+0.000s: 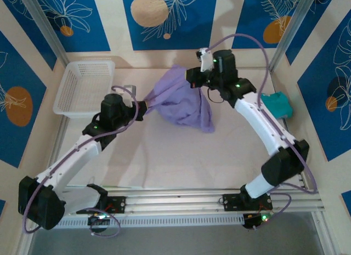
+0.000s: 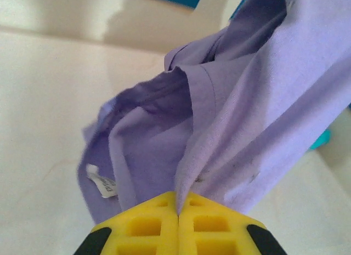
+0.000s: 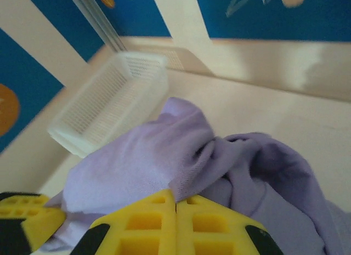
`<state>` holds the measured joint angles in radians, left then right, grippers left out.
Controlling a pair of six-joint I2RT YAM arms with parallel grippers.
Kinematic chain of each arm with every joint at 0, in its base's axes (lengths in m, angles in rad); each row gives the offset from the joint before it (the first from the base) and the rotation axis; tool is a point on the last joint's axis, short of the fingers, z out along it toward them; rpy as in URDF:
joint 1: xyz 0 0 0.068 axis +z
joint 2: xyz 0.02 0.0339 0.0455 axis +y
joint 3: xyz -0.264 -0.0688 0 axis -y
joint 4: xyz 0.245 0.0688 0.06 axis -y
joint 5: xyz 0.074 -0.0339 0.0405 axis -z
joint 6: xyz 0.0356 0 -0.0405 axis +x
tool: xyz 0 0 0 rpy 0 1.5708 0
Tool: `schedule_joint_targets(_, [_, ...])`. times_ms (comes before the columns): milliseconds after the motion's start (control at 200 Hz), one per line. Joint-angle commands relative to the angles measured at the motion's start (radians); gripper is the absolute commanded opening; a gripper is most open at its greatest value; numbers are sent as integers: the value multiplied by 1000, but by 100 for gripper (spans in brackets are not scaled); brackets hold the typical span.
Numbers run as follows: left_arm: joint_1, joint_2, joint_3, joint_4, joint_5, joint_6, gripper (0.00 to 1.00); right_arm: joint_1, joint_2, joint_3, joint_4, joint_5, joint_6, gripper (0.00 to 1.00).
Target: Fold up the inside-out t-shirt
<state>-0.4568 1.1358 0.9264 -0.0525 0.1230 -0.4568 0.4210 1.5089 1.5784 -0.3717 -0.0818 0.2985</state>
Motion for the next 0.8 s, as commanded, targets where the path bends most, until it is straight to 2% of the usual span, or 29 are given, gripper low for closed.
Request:
schedule_joint_targets(0, [-6,-40,71,-29,73,30,0,-16,-99,-40,6,-58,-10,0])
schedule_joint_targets(130, [-5,-104,68,-11,112,36,0,-8,-220,-156,-9,-26,-10,0])
schedule_joint_targets(270, [-5,-127,36,-22,123,74,0,20,-301,-381,61,61,28,8])
schedule_joint_targets(425, [-5,-97,10,-21,202,81,0,58,-265,-491,102,145,26,18])
schedule_joint_targets(625, [-5,-83,-9,-14,238,84,0,94,-181,-496,135,162,37,15])
schedule_joint_targets(680, [-6,-83,-11,-14,254,85,0,113,-165,-500,140,150,26,19])
schedule_joint_targets(795, [-6,-86,-15,-16,268,90,0,173,-140,-527,171,106,-39,35])
